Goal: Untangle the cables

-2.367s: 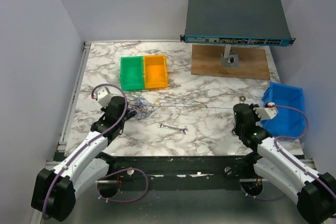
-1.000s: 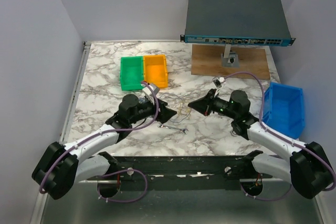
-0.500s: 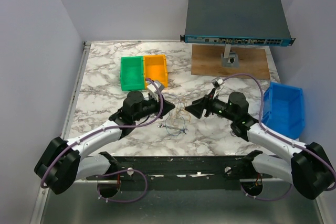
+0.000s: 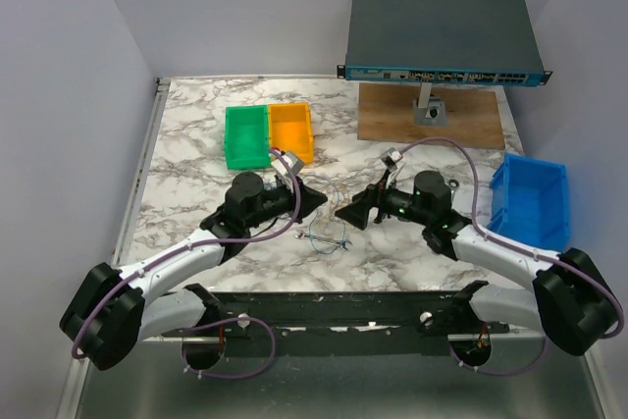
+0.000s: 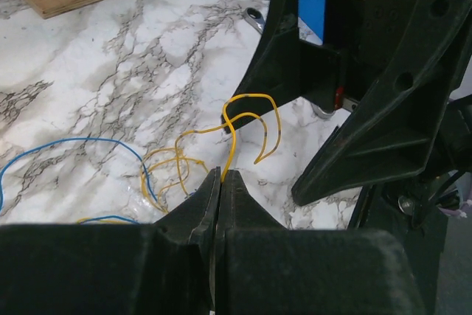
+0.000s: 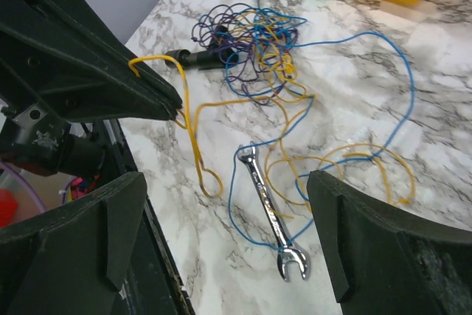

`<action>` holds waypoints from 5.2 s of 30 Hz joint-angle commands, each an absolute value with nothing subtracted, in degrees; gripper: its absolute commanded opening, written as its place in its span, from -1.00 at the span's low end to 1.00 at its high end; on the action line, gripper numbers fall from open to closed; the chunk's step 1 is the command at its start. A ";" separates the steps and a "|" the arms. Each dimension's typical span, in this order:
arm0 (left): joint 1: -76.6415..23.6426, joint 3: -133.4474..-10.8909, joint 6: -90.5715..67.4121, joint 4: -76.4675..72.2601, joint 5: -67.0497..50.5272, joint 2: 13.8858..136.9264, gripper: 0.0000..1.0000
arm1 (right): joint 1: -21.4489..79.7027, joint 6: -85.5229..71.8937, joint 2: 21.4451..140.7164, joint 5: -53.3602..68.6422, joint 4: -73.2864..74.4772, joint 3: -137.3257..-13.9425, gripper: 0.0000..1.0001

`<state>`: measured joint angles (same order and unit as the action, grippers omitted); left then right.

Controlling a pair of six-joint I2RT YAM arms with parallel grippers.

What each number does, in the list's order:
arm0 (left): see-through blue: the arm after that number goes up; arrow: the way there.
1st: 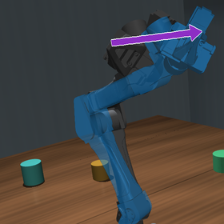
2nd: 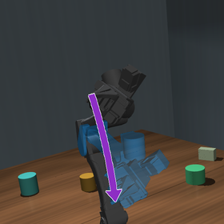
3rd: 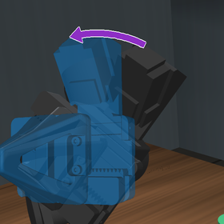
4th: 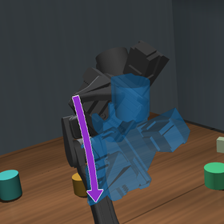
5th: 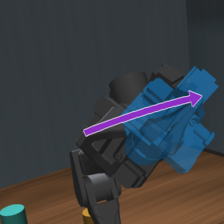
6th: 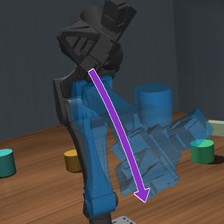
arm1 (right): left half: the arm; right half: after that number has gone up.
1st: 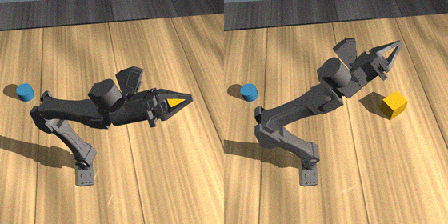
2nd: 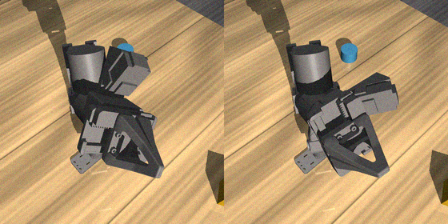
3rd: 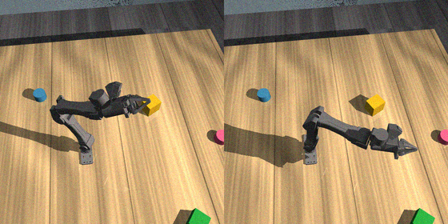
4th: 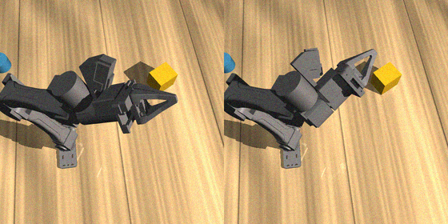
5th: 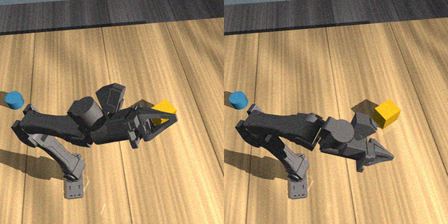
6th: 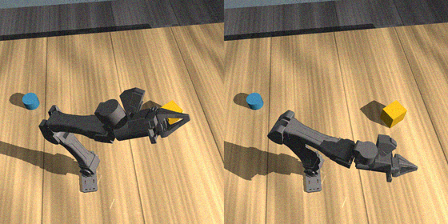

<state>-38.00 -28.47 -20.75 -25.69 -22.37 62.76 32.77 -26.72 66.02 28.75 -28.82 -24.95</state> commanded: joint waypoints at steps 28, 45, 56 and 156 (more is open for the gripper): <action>-36.36 -30.86 -25.13 -21.35 -20.56 65.36 -0.56 | 41.44 -21.28 72.17 20.27 -37.87 -28.40 -0.99; -32.34 -30.06 -26.87 -22.32 -25.71 66.08 0.12 | 41.48 -25.84 68.08 15.04 -25.74 -32.26 -0.99; -32.43 -31.11 -25.47 -20.67 -26.27 68.91 0.25 | 41.44 -33.14 67.57 4.80 -18.23 -38.02 -0.99; -27.91 -39.38 -29.09 -0.97 -11.28 78.45 0.16 | 41.39 -53.06 70.68 -20.74 21.30 -41.00 1.00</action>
